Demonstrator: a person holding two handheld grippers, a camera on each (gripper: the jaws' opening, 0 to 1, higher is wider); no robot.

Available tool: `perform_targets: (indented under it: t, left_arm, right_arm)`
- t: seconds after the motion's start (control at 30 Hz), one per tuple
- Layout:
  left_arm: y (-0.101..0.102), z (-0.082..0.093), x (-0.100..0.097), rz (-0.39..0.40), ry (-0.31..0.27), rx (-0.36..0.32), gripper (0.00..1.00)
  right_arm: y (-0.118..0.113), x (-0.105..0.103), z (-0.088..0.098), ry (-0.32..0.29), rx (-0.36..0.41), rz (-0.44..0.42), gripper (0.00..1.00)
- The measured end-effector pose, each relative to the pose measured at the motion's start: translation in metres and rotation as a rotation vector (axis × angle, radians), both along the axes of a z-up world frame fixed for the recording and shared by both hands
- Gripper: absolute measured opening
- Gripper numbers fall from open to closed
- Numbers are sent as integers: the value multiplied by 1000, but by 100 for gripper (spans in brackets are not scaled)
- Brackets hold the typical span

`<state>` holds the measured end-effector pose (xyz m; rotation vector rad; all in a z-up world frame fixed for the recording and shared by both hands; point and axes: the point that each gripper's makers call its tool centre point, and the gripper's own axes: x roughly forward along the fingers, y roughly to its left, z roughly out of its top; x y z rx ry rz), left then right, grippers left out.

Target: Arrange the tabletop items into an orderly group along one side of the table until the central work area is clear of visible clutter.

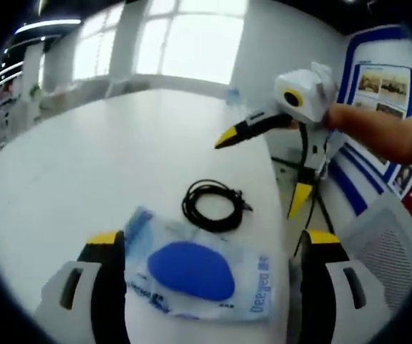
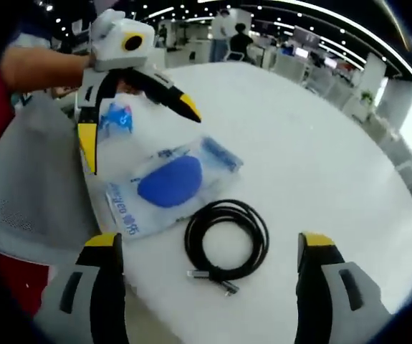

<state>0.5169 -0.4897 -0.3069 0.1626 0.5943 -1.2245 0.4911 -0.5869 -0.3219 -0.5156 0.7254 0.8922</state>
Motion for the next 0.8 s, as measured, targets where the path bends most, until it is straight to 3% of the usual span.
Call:
perform_targets:
  t: [0.33,0.67,0.8]
  left_arm:
    - [13,5,23,-39,-29,19,99]
    - [11,-19,59,-101,-14,52,95]
    - [11,-33,72,-131,-25,90,86]
  right_arm:
    - [32,-32,4,4,-5,-17,100]
    - [63,-40,7,27,-38,-43,99]
    - [72,-40,6,40,-45,-50,99]
